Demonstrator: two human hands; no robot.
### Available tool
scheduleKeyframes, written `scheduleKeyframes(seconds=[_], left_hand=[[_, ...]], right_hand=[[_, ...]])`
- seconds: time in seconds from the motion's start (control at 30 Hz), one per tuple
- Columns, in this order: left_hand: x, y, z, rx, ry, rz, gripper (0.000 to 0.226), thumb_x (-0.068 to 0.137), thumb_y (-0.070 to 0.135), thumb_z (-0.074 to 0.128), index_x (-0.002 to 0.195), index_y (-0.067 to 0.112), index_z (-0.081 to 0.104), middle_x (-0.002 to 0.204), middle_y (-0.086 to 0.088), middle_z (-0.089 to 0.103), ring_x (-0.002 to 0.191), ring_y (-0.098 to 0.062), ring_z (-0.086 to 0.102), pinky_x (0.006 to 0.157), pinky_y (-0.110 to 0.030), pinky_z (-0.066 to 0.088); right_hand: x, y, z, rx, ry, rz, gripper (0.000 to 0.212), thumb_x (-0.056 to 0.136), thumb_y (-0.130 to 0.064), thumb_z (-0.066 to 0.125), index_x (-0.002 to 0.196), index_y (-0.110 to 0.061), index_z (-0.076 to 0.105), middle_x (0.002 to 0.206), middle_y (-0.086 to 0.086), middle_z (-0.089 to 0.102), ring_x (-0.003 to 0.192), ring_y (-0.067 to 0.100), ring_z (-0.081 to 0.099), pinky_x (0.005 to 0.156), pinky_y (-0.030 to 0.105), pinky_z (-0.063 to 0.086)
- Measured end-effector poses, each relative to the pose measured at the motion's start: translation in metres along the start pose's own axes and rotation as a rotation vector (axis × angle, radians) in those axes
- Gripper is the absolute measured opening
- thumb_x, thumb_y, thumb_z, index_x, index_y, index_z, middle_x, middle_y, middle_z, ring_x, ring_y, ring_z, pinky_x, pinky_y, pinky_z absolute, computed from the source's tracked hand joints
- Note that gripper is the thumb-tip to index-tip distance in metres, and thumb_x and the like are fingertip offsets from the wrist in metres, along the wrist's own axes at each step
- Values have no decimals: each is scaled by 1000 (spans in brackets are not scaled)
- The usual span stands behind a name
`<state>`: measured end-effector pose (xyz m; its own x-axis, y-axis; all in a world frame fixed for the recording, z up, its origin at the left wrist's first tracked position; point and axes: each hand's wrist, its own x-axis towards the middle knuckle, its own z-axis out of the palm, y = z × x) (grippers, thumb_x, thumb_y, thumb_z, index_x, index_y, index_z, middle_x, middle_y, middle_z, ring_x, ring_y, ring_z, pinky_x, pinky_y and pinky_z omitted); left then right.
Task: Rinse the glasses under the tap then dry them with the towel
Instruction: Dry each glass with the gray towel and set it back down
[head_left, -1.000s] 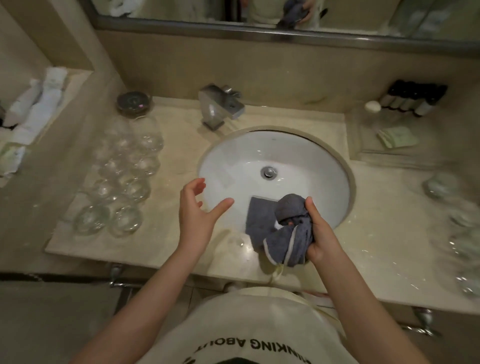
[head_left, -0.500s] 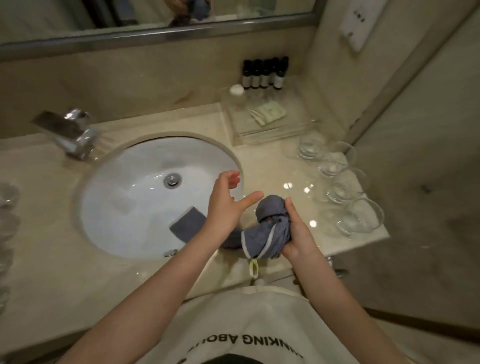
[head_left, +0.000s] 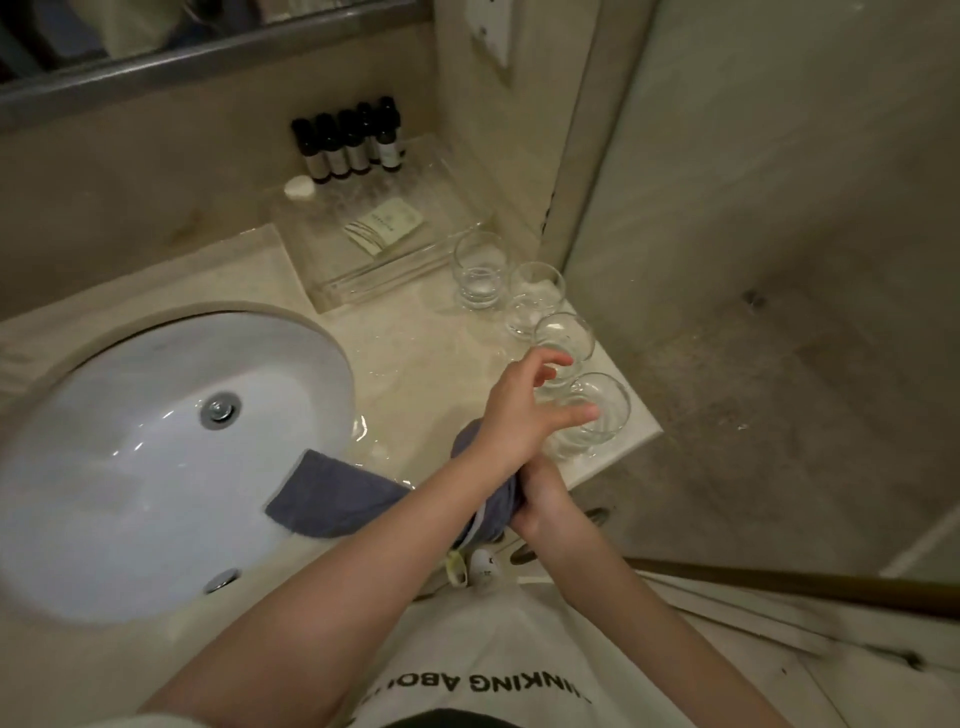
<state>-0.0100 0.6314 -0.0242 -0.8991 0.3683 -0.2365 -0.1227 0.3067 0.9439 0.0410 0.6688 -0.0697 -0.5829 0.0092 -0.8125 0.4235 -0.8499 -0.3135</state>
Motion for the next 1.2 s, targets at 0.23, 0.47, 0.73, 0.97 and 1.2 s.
scheduleKeyframes(seconds=[0.23,0.47,0.73,0.97,1.2], left_hand=[[10,-12,19,215,-112,46,43,65,22,89,104,20,70,121,5,48,110,-1,45,88,4,27],[12,-11,19,276,-146,30,22,67,23,87,77,8,74,120,8,44,118,-7,44,105,-21,31],[15,-13,16,246,-138,50,21,69,15,85,78,2,72,118,7,45,122,-10,45,103,-20,32],[11,-3,0,137,-84,98,22,73,15,83,68,22,63,120,7,51,115,-7,49,97,-12,38],[-9,20,-50,-111,114,153,26,77,14,79,66,33,65,117,13,57,116,-15,59,102,-33,46]], right_hand=[[7,-8,-8,193,-3,-48,13,91,-13,56,101,-5,58,83,11,66,78,23,66,67,32,52],[18,-10,-15,134,48,-32,34,106,-21,29,88,-11,56,63,5,67,60,14,67,57,24,49],[23,-10,-23,79,-46,-24,35,102,-27,40,125,-5,56,121,17,57,119,29,55,111,40,37],[23,-7,-25,-17,-67,-54,38,93,-20,56,124,2,58,123,29,59,112,36,62,98,45,49],[25,-3,-21,-155,-18,-87,62,79,-36,74,125,3,60,126,26,61,118,38,59,106,49,44]])
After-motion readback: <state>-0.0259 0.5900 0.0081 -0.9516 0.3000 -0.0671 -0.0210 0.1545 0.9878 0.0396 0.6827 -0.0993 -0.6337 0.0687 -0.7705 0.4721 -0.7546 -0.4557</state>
